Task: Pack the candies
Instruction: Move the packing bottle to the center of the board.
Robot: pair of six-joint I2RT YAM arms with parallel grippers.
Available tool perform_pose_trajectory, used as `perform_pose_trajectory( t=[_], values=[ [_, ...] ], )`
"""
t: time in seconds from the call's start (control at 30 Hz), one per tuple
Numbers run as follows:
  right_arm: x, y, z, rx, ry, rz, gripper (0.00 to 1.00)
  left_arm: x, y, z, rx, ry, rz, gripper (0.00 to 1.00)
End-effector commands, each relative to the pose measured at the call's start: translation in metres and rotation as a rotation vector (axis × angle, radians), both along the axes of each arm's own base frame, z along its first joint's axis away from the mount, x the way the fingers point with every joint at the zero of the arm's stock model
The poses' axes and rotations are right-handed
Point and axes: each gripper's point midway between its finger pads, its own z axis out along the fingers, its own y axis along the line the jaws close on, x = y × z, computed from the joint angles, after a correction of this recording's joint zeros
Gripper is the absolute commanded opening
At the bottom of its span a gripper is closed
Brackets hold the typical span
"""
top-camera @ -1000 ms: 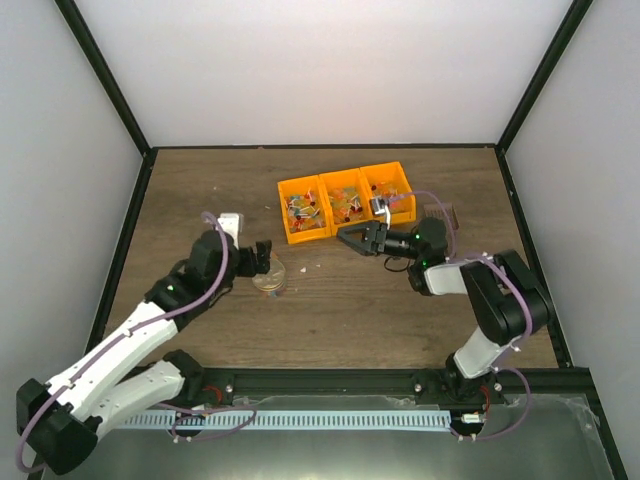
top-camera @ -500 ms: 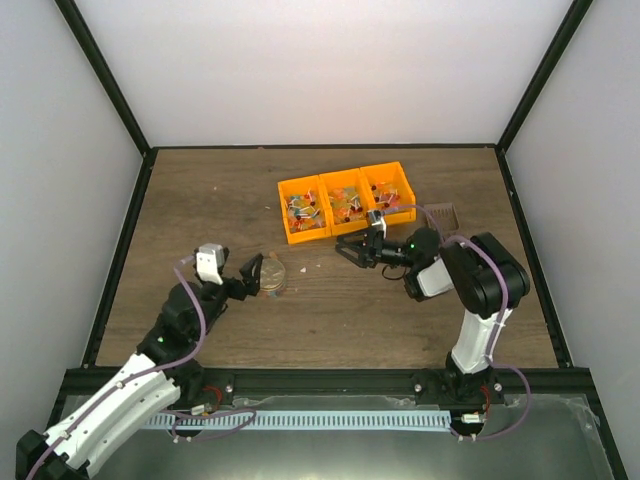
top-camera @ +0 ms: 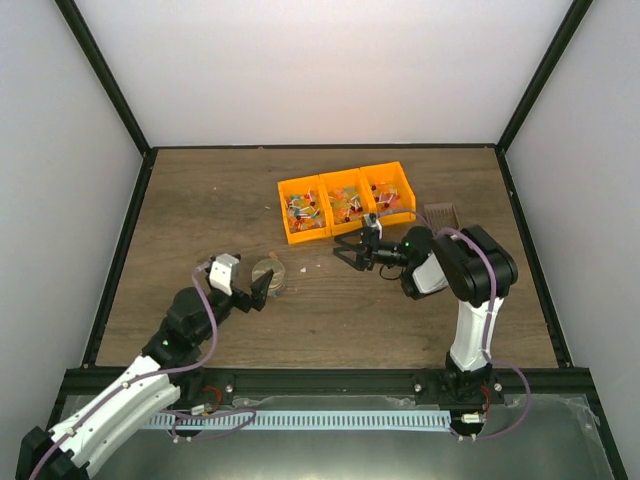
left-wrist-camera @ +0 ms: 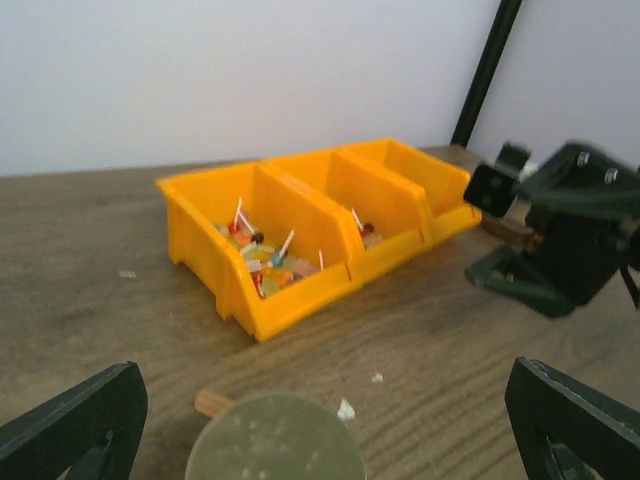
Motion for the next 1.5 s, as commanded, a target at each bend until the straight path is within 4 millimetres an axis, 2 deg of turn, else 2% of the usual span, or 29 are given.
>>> perform_pose_trajectory(
  t=[0.0,0.03,0.23,0.37,0.47,0.6,0.83,1.03,1.17,1.3,1.47],
  values=[
    [0.004,0.002,0.035,0.067,-0.182,0.006,0.69,0.0,-0.004,-0.03,-0.034,0.091,-0.006,1.0],
    [0.005,0.002,0.035,0.065,-0.18,0.005,0.69,0.001,-0.003,-0.037,-0.038,0.125,0.01,1.0],
    [0.008,0.0,0.033,0.048,-0.164,0.005,0.69,0.0,-0.014,-0.042,0.047,0.072,-0.064,1.0],
    [0.007,-0.001,0.029,0.034,-0.151,0.011,0.69,0.008,-0.004,-0.044,-0.045,0.091,0.022,1.0],
    [0.01,-0.003,0.024,0.022,-0.117,-0.005,0.69,0.009,0.006,-0.058,-0.002,0.097,0.072,1.0],
    [0.011,-0.004,0.019,0.014,-0.095,-0.016,0.69,0.01,0.014,-0.063,0.029,0.058,0.105,1.0],
    [0.018,0.0,0.014,-0.001,-0.084,0.007,0.68,0.003,0.006,-0.077,0.005,0.093,0.048,1.0],
    [0.028,0.005,0.026,-0.003,-0.113,0.034,0.68,-0.002,0.002,-0.079,-0.029,0.095,0.017,1.0],
    [0.034,0.008,0.026,-0.024,-0.128,0.075,0.69,-0.004,0.005,-0.085,-0.019,0.091,0.026,1.0],
    [0.036,0.004,0.026,-0.019,-0.113,0.107,0.69,-0.008,0.007,-0.09,-0.043,0.09,0.022,1.0],
    [0.035,-0.004,0.018,-0.026,-0.097,0.101,0.69,-0.012,0.0,-0.096,0.009,0.09,-0.027,1.0]
  ],
)
